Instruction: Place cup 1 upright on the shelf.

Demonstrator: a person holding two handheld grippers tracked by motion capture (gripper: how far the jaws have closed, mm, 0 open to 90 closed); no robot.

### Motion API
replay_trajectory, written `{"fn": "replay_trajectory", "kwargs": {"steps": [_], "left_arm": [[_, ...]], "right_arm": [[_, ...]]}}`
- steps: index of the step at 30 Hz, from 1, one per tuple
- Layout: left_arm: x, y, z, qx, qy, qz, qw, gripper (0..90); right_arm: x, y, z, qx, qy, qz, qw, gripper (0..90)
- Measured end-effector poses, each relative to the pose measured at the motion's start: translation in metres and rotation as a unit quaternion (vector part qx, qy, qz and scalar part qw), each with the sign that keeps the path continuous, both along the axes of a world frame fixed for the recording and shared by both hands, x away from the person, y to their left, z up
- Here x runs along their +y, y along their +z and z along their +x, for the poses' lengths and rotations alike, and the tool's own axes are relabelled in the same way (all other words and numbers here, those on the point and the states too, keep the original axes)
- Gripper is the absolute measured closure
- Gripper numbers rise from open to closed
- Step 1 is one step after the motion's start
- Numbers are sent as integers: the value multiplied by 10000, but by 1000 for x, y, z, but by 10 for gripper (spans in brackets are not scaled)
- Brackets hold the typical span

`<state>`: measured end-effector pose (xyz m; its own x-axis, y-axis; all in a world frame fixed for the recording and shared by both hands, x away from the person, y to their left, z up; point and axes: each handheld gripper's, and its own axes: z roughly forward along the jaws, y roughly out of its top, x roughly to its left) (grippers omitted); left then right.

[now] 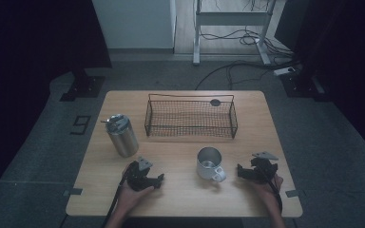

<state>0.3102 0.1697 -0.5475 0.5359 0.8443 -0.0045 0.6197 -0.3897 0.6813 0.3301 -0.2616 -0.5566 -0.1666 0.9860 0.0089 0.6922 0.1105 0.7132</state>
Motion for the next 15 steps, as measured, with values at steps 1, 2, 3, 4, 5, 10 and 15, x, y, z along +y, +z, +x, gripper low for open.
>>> {"fn": "replay_trajectory", "kwargs": {"steps": [1, 2, 3, 4, 5, 10, 15], "left_arm": [[0, 0, 0, 0, 0, 0, 10000, 125], [0, 0, 0, 1, -1, -1, 10000, 125], [0, 0, 0, 1, -1, -1, 10000, 125], [0, 0, 0, 0, 0, 2, 10000, 125], [0, 0, 0, 0, 1, 1, 10000, 125], [0, 0, 0, 3, -1, 1, 10000, 121], [0, 0, 1, 6, -3, 7, 10000, 119]], "right_arm": [[0, 0, 0, 0, 0, 0, 10000, 0], [0, 0, 0, 4, -6, 1, 10000, 0], [0, 0, 0, 3, -40, 6, 10000, 0], [1, 0, 0, 4, -105, 6, 9999, 0], [1, 0, 0, 4, -119, 8, 9999, 0], [-4, 0, 0, 12, -134, 19, 9999, 0], [-5, 0, -4, -5, -222, 6, 9998, 0]]}}
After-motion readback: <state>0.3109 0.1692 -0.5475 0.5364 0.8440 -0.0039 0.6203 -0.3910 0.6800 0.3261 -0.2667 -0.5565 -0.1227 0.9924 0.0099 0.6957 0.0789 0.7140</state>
